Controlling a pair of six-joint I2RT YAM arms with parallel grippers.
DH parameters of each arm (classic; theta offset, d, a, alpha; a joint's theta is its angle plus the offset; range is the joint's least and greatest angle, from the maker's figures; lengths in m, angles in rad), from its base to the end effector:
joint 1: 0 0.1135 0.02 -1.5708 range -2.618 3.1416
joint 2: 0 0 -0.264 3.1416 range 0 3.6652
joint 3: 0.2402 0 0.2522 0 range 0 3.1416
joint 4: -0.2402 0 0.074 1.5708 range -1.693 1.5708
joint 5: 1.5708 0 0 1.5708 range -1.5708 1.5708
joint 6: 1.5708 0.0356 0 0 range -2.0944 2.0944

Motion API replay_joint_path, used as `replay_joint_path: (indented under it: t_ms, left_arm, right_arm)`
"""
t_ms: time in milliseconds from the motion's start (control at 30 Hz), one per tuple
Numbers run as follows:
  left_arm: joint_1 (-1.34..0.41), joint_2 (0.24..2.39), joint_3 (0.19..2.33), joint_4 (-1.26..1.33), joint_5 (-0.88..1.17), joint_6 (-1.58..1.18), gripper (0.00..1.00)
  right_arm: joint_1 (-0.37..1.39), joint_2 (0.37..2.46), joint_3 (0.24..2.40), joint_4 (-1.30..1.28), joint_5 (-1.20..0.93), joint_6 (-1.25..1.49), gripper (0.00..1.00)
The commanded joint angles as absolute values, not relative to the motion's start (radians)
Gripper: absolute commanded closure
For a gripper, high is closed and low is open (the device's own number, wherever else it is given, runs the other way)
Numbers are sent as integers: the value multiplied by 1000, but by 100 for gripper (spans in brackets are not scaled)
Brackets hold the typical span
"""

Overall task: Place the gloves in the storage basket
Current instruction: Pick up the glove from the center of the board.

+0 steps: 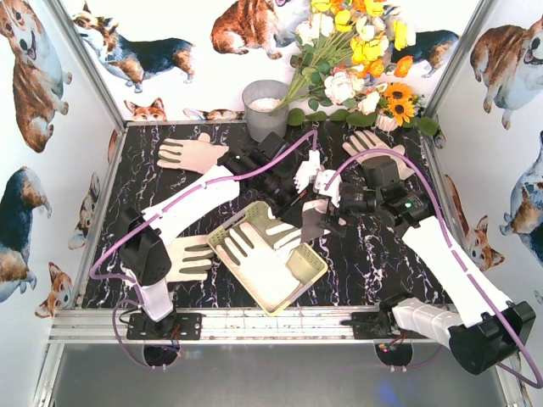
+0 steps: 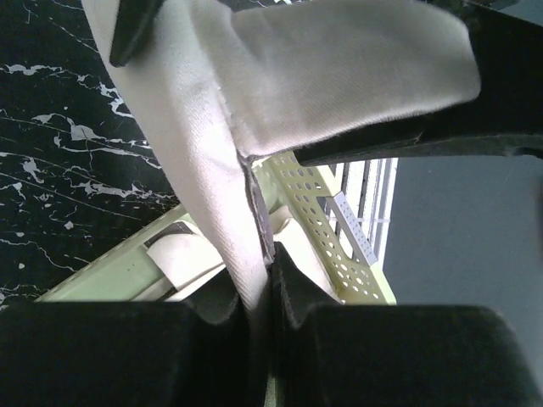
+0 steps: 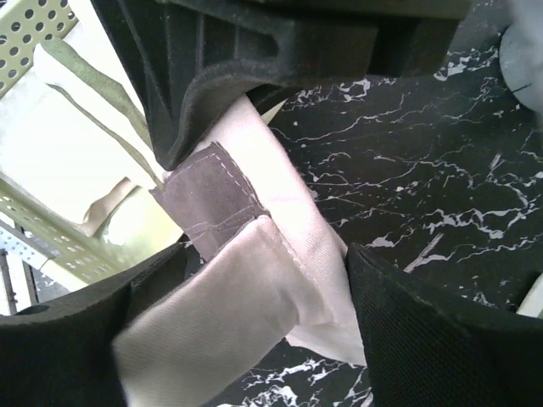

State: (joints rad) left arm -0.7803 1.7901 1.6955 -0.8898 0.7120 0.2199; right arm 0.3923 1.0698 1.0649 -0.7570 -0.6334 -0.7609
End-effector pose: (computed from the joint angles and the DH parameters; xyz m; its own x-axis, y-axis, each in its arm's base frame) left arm 0.2557 -0.2858 0.3237 -0.4055 0.6337 -0.6588 0.8996 0.1490 -0.4104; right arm 0.1885 0.1008 0.3330 0.0234 -0.5918 -0.8057 -0.9496 0.2388 -0.2030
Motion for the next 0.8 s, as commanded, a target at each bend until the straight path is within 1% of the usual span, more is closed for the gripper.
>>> replay_joint_path:
  t_ms: [0, 233, 367, 433, 467, 500, 533, 567, 633, 667, 733, 767]
  left_arm:
    - [-782, 1749, 1699, -883, 729, 233, 100]
    - [-783, 1768, 1739, -866, 675, 208, 100]
    - [-782, 1750, 1744, -822, 543, 166, 100]
    - [-781, 1746, 1749, -798, 493, 122, 98]
    - [-781, 1745, 1753, -783, 474, 92, 91]
    - [-780, 1744, 1755, -770, 462, 67, 80]
    - [-778, 1745, 1767, -767, 438, 39, 64]
    - [-776, 1744, 1780, -771, 383, 19, 53]
    - [-759, 1721, 1783, -768, 289, -18, 38]
    - [-742, 1704, 1775, -755, 268, -31, 28]
    - [-703, 1671, 1773, -733, 271, -60, 9]
    - [-679, 1660, 1781, -724, 281, -75, 1]
  right_arm:
    - [402, 1036, 1056, -768, -655, -755, 28]
    - [402, 1032, 1100, -818, -660, -698, 73]
    - [402, 1028, 1131, -837, -652, -604, 100]
    - [402, 1002, 1118, -797, -637, -531, 100]
    - [402, 985, 1103, -763, -623, -483, 100]
    - [402, 959, 1085, -724, -609, -432, 100]
    - [402, 932, 1069, -678, -600, -369, 100]
    - [402, 907, 1056, -638, -584, -300, 100]
    - [402, 865, 1042, -571, -503, -131, 100]
    - [402, 851, 1038, -561, -455, -62, 100]
    - [402, 847, 1034, -570, -368, 29, 100]
    - [402, 857, 1036, -584, -331, 59, 100]
